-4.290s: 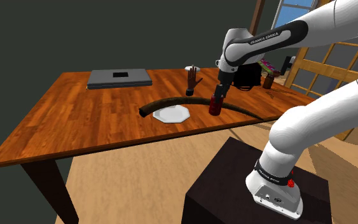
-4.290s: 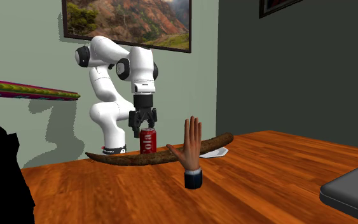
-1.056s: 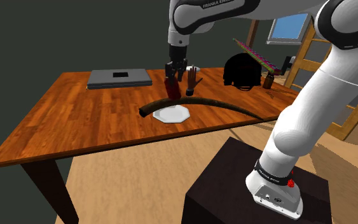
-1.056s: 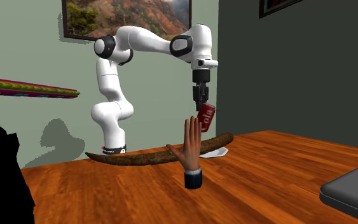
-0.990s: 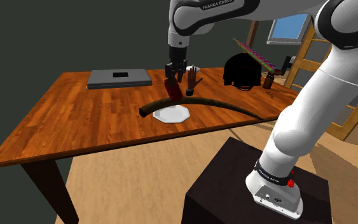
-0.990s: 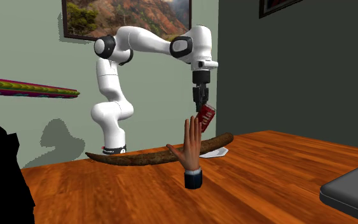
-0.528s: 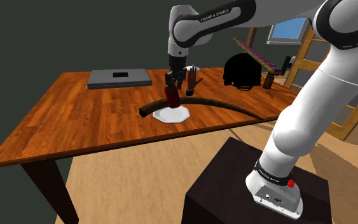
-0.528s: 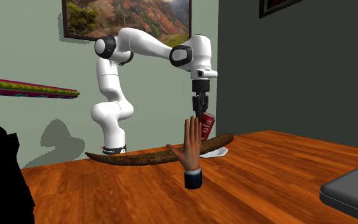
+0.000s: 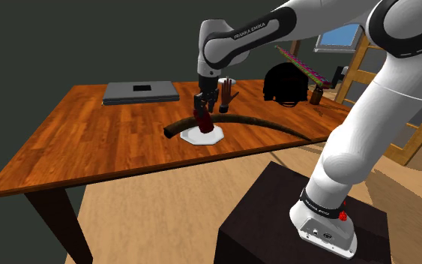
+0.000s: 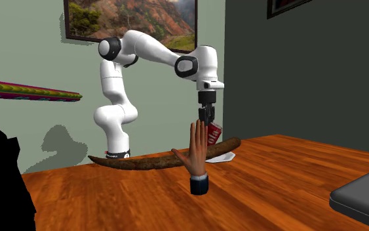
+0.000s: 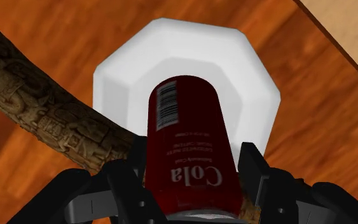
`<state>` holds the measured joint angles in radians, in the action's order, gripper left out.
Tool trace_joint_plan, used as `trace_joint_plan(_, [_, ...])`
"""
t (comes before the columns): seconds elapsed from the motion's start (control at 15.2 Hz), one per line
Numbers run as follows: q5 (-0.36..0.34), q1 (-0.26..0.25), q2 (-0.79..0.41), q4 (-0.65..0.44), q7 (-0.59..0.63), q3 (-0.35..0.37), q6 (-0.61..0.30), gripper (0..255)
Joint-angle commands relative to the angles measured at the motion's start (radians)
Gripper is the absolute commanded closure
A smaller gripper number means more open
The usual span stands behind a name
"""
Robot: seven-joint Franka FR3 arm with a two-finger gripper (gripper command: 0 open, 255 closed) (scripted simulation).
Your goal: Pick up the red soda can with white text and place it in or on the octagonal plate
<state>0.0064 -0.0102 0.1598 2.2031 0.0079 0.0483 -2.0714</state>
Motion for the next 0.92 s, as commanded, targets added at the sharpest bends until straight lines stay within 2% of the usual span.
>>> trace_joint_plan(0.0, [-0.002,0.002,-0.013,0.011,0.001,-0.002,-0.015,255])
trace_joint_plan(0.46, [-0.002,0.004,-0.013,0.011,0.001,0.0,-0.015,255])
trace_joint_plan(0.53, [-0.002,0.004,-0.014,0.01,0.0,-0.001,-0.015,0])
trace_joint_plan(0.86, [-0.002,0.004,-0.013,0.011,0.001,0.0,-0.015,0])
